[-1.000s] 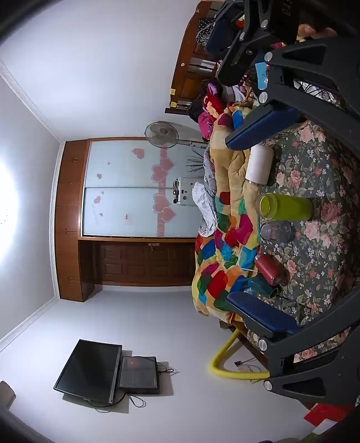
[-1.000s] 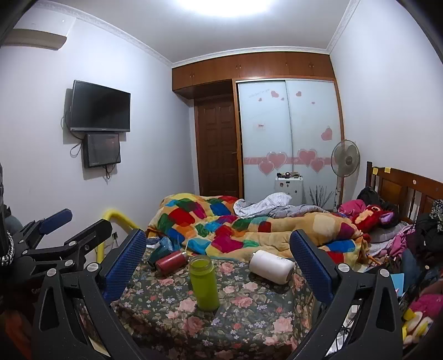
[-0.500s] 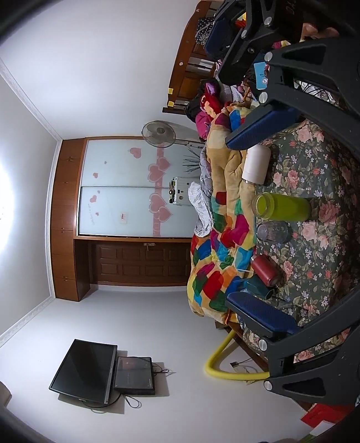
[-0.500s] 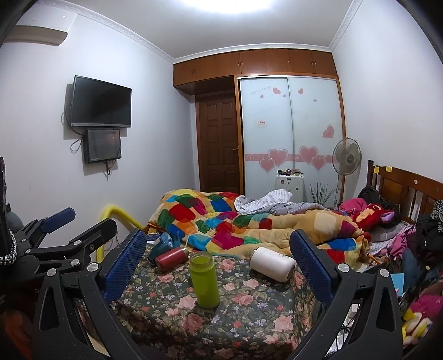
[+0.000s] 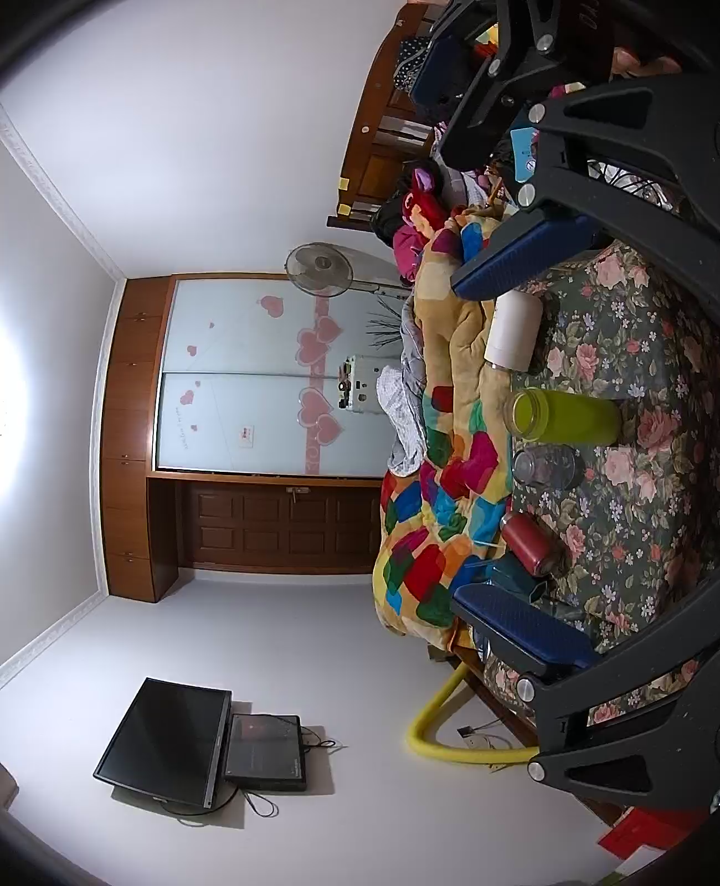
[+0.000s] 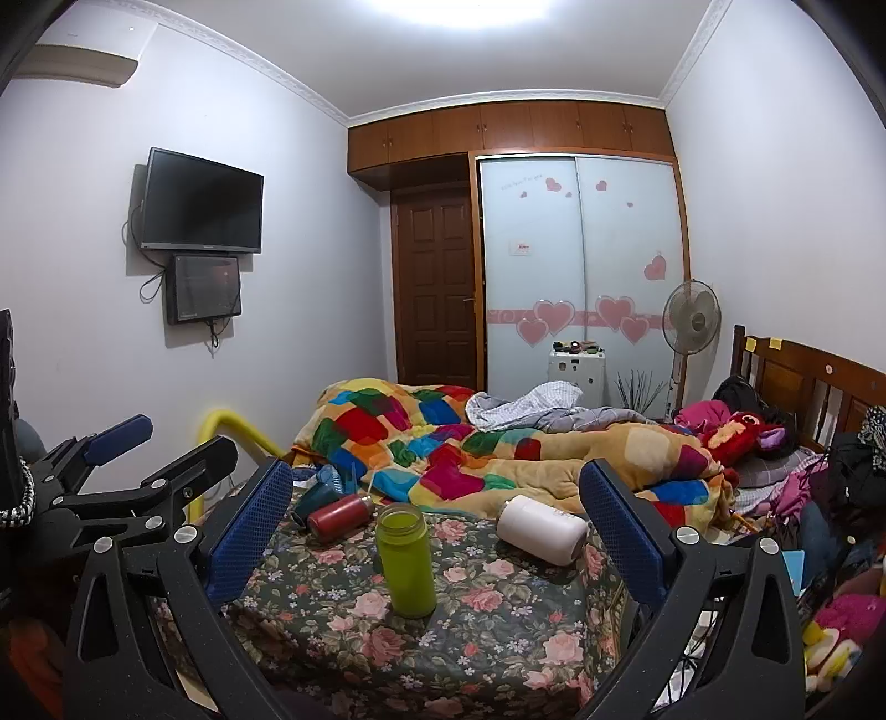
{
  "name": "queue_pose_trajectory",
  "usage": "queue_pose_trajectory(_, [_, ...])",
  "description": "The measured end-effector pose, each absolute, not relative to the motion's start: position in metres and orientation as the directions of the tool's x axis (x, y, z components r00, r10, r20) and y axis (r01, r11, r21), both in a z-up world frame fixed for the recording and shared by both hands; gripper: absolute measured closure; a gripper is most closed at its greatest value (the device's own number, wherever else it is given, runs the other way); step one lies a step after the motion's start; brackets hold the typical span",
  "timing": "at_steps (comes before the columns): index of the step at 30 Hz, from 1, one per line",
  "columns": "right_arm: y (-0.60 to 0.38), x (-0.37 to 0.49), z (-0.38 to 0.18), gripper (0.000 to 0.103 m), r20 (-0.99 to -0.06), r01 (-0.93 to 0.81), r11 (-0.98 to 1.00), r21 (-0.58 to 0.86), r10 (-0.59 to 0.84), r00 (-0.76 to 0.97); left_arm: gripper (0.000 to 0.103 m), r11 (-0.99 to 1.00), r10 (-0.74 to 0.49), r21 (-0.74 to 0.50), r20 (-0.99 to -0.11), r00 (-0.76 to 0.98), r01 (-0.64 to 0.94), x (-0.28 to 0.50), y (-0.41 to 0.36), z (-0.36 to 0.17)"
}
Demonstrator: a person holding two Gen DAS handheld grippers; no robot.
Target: Flip cup upright
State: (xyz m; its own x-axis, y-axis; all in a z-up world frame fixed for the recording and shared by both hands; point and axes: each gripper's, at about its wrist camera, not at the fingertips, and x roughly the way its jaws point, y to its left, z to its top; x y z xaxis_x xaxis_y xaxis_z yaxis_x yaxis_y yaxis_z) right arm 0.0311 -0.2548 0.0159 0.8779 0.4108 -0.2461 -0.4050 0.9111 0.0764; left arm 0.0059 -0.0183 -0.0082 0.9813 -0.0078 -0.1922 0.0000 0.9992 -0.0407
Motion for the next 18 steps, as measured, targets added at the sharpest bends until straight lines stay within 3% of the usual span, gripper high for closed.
queue_pose_trajectory(18, [-0.2605,0.0336,0.0180,0.000,-0.250,-0.404,0.911,0.080,0.411,0.877,0.000,0.999,-0.022,-0.044,-0.184,0.983,0.014,0.0035,-0.0233,-0.0059])
